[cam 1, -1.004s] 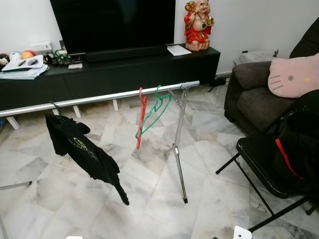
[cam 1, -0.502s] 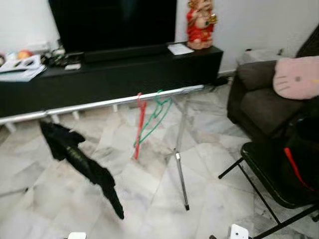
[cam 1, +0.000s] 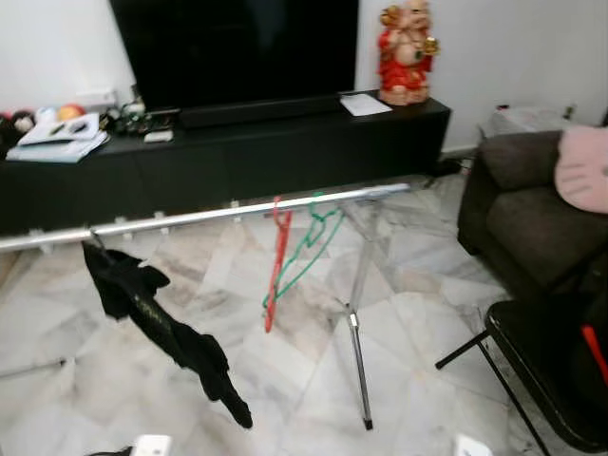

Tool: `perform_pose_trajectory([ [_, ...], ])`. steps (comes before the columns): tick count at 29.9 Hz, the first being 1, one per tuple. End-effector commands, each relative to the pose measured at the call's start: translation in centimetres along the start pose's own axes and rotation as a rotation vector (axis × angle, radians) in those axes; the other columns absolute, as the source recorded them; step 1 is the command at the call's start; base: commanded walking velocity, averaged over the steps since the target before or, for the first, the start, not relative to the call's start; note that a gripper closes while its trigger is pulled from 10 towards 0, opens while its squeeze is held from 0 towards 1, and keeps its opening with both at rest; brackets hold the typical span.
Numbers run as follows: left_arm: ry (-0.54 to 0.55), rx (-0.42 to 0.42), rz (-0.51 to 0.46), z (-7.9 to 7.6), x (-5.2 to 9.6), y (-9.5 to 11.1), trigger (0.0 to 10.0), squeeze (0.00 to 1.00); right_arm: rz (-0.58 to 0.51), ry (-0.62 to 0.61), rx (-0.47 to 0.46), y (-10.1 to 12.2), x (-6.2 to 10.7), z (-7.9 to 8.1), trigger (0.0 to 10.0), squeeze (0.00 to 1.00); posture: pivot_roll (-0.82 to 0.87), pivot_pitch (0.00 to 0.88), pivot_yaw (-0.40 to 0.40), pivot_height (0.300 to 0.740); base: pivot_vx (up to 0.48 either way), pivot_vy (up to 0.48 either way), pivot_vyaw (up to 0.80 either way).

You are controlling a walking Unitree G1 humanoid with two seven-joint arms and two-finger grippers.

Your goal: Hang hanger

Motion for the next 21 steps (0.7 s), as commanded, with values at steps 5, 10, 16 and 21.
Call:
perform_pose_trajectory([
  [5,-0.024,-0.008,-0.017,-0.8,-0.2,0.7,10.0,0.0,0.021,-0.042,0.0,-0.8,0.3,-1.7,10.0,0.0,-0.02,0.016,0.05,0.74,0.277,0.0,0.0],
  [10,-0.027,-0.014,-0.013,-1.1,-0.1,0.2,10.0,0.0,0.022,-0.045,-0.003,-0.9,0.4,-1.8,10.0,0.0,-0.02,0.016,0.05,0.74,0.049,0.0,0.0],
  [16,-0.044,-0.018,-0.015,-2.5,-0.3,0.2,10.0,0.0,0.023,-0.047,-0.007,-1.0,0.4,-1.9,10.0,0.0,-0.02,0.015,0.05,0.74,0.0,0.0,0.0],
  [21,-0.051,-0.021,-0.016,-3.1,-0.4,0.3,10.0,0.0,0.029,-0.049,-0.006,-1.1,0.4,-1.9,10.0,0.0,-0.02,0.009,0.052,0.74,0.0,0.0,-0.57],
])
Point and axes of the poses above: a point about 5 cm out from each wrist's last joint towards the gripper, its own x axis pointing back from the gripper into the wrist, its own y axis along the axis of the wrist's last joint, z = x × y, the point moved 5 cm from there along -x, pointing out of the wrist towards the gripper
